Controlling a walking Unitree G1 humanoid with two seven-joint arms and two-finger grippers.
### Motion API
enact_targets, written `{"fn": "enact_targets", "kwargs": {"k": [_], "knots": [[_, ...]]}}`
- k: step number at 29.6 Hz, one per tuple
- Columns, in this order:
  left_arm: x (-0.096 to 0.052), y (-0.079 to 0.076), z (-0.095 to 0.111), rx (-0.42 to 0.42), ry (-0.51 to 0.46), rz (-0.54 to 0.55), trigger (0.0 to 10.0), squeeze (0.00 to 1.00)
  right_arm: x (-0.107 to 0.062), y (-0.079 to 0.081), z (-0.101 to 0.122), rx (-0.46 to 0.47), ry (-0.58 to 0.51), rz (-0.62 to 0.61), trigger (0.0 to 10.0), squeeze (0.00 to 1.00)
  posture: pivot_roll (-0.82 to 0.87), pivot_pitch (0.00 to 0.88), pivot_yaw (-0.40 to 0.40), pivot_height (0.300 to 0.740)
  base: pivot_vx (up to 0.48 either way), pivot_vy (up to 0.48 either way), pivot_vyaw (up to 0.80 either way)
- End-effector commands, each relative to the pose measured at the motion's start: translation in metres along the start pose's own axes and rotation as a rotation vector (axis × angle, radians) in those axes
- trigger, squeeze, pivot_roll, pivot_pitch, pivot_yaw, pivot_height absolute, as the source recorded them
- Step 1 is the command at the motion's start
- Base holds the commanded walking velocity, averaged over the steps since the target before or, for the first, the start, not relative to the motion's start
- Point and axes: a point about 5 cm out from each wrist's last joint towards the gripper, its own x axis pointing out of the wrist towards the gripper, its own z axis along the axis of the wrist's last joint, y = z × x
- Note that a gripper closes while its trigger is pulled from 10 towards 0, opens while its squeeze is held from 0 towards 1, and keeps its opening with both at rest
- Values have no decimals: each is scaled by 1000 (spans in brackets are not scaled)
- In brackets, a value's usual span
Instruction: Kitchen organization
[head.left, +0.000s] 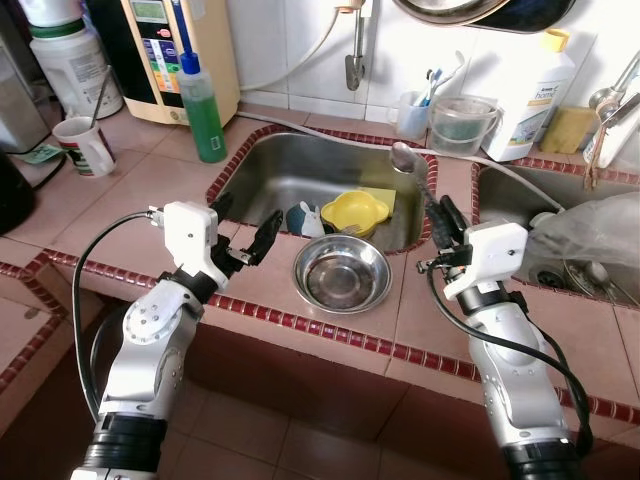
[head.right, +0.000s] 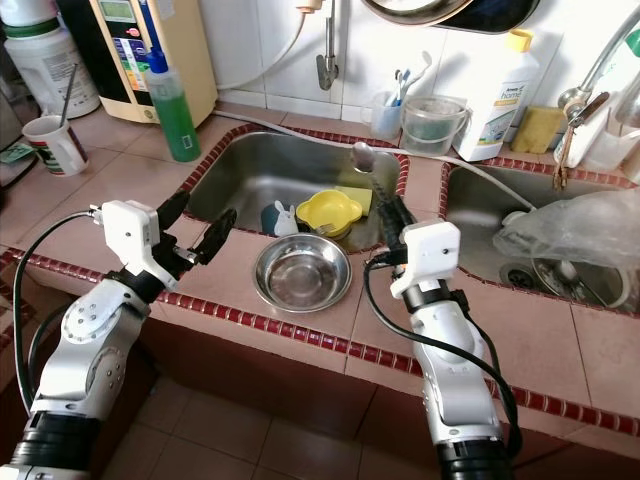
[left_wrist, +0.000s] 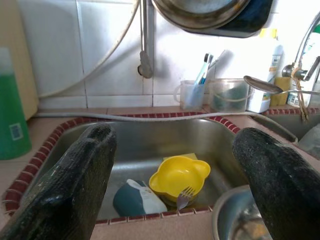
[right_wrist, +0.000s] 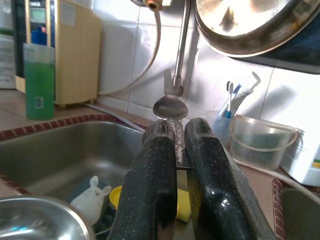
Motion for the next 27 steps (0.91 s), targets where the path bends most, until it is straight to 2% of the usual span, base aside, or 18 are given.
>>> {"fn": "enact_targets", "kwargs": {"k": [1, 16, 22, 27], "knots": [[1, 4, 2, 2, 0, 15, 10000, 0, 1, -2, 2, -13, -4, 0, 10000, 0, -16, 63, 28, 740, 480, 0, 0], [2, 2, 1, -4, -2, 16, 10000, 0, 1, -2, 1, -24, 9, 21, 10000, 0, -18, 48, 11, 740, 480, 0, 0], [-1, -10, 4, -40, -27, -51, 10000, 0, -1, -5, -4, -28, 41, 35, 10000, 0, -22, 50, 9, 740, 0, 0, 0], [-3, -21, 4, -20, -26, -112, 10000, 0, -2, -11, -8, -29, 77, 23, 10000, 0, -22, 58, 9, 740, 0, 0, 0]]}}
